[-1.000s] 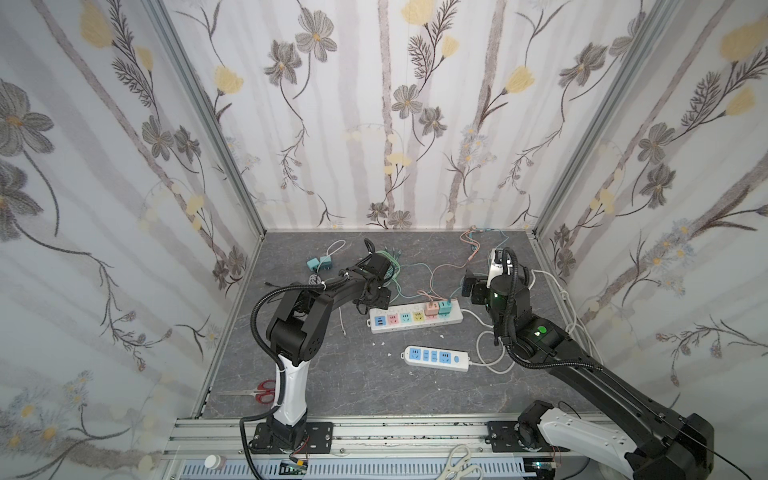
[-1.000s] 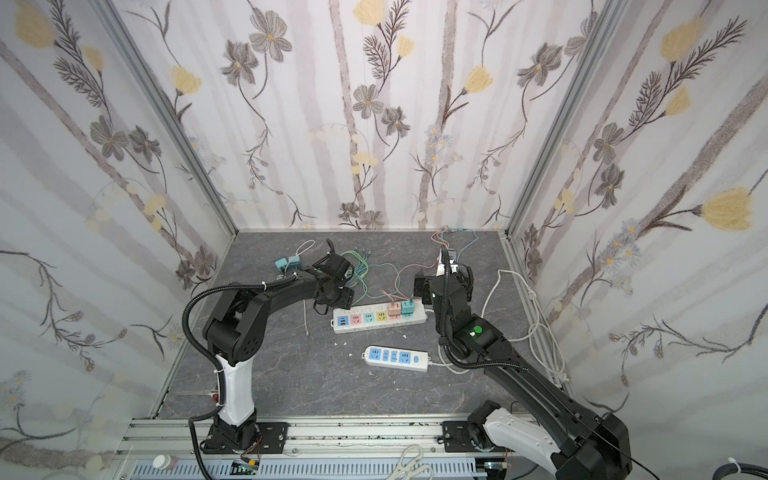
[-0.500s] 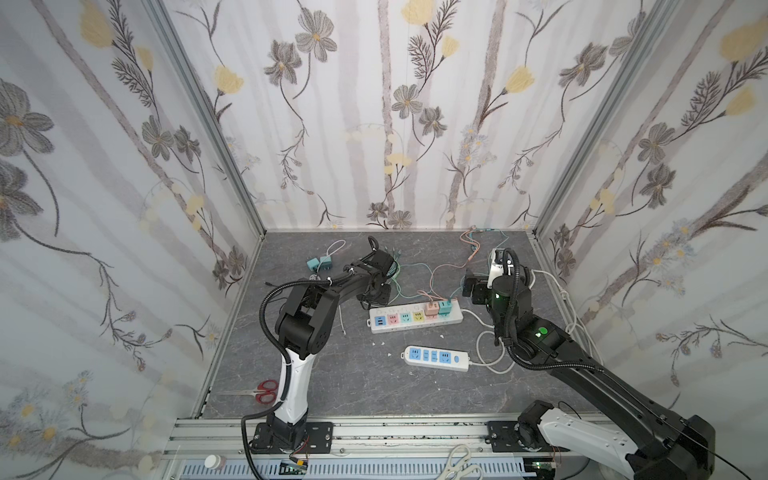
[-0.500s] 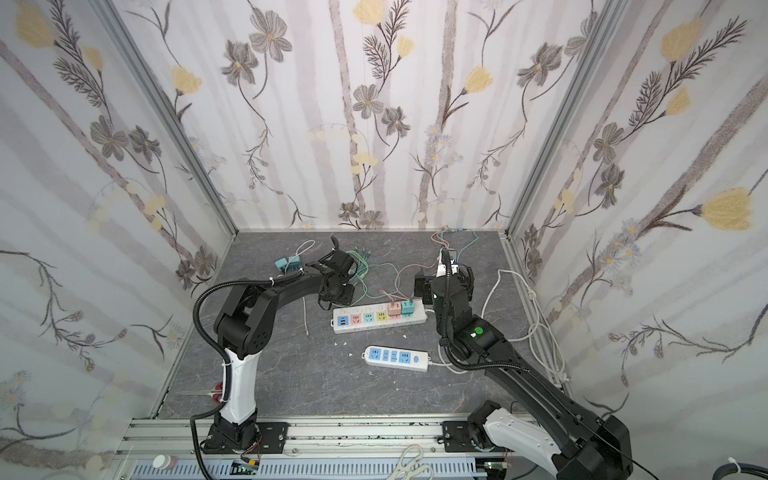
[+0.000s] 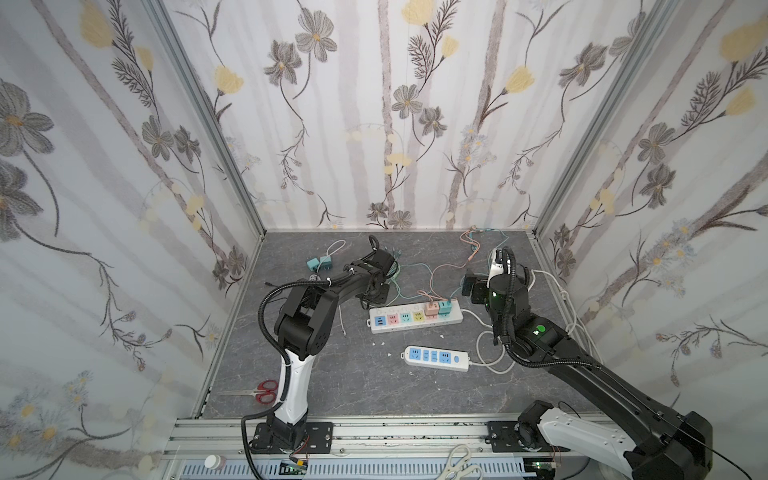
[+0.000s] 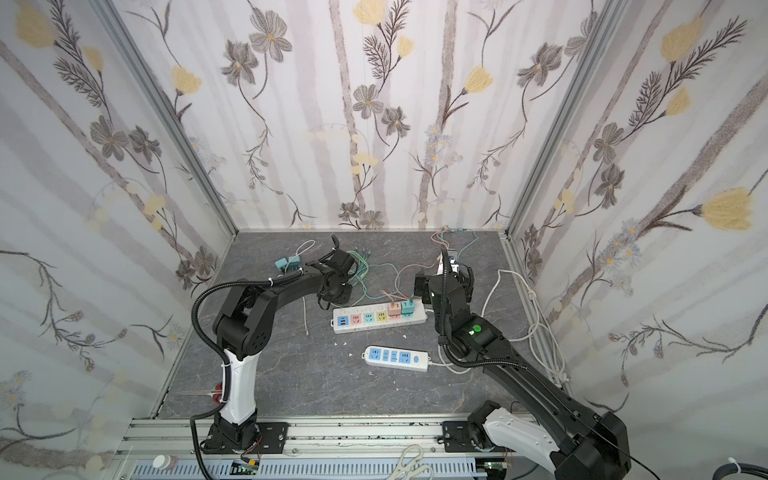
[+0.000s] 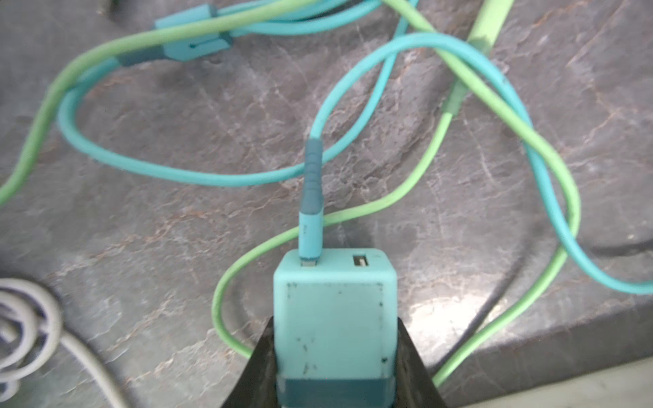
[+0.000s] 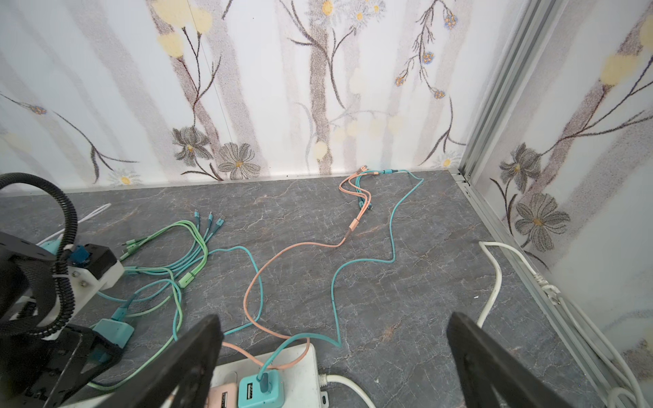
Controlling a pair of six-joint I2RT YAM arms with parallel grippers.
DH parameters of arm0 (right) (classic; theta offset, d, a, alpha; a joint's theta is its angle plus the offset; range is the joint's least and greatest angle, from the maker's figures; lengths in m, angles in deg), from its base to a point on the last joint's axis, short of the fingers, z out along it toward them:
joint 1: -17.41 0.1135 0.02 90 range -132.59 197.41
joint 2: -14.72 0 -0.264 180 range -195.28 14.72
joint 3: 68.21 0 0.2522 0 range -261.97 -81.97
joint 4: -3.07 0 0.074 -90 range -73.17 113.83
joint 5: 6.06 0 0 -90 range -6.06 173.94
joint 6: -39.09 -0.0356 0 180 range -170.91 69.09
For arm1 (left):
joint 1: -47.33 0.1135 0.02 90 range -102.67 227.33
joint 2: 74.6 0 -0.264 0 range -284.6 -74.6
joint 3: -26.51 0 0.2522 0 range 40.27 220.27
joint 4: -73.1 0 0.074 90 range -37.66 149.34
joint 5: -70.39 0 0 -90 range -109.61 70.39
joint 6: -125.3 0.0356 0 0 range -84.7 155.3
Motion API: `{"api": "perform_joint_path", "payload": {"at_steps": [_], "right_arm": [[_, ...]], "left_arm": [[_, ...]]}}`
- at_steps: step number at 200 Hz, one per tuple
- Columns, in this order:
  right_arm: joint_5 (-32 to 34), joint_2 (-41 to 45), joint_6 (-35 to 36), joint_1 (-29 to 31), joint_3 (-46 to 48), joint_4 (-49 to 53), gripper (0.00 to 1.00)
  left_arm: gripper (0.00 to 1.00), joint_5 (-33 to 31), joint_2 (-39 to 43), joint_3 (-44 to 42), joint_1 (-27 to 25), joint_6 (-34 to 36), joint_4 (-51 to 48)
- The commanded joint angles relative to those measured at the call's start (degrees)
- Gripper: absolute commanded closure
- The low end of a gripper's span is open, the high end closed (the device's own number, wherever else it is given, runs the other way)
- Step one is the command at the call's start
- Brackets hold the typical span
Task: Insert the plug
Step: 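Grasp a teal plug in the cable pile with the left gripper, then lift the teal plug with the left gripper, pulling its cable up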
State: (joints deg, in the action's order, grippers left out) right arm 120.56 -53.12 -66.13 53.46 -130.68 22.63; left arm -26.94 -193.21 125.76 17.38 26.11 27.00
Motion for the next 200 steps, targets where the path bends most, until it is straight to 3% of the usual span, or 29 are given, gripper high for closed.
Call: {"api": "perform_joint_path", "payload": {"at_steps": [1, 32, 88, 155, 188, 200], "right_arm": [[-1.5, -0.2, -1.8, -0.3, -1.2, 1.2, 0.01], [-3.0, -0.5, -1.7, -0.8, -1.3, 1.3, 0.01], [-4.3, -1.5, -3.8, -1.3, -1.5, 1.0, 0.01], [-9.3, -4.2, -4.6, -2.0, -2.9, 1.6, 0.01], [-13.6, -5.2, -4.3, -2.4, -3.5, 1.2, 0.01], [-16.6, -5.5, -4.0, -2.6, -3.7, 0.8, 0.01]], "left_arm": [[0.89, -5.0, 2.6, -1.2, 1.5, 0.5, 1.0], [0.94, -6.6, 4.9, -4.9, 6.9, 0.4, 0.8], [0.93, -7.5, 15.4, -10.4, 16.1, 0.4, 0.4], [0.91, -2.8, 32.7, -2.9, 15.9, 0.7, -9.3], [0.91, -5.6, 34.1, 6.0, 15.9, 3.2, -20.3], [0.91, -3.7, 33.9, 8.5, 15.9, 4.5, -24.1]]}}
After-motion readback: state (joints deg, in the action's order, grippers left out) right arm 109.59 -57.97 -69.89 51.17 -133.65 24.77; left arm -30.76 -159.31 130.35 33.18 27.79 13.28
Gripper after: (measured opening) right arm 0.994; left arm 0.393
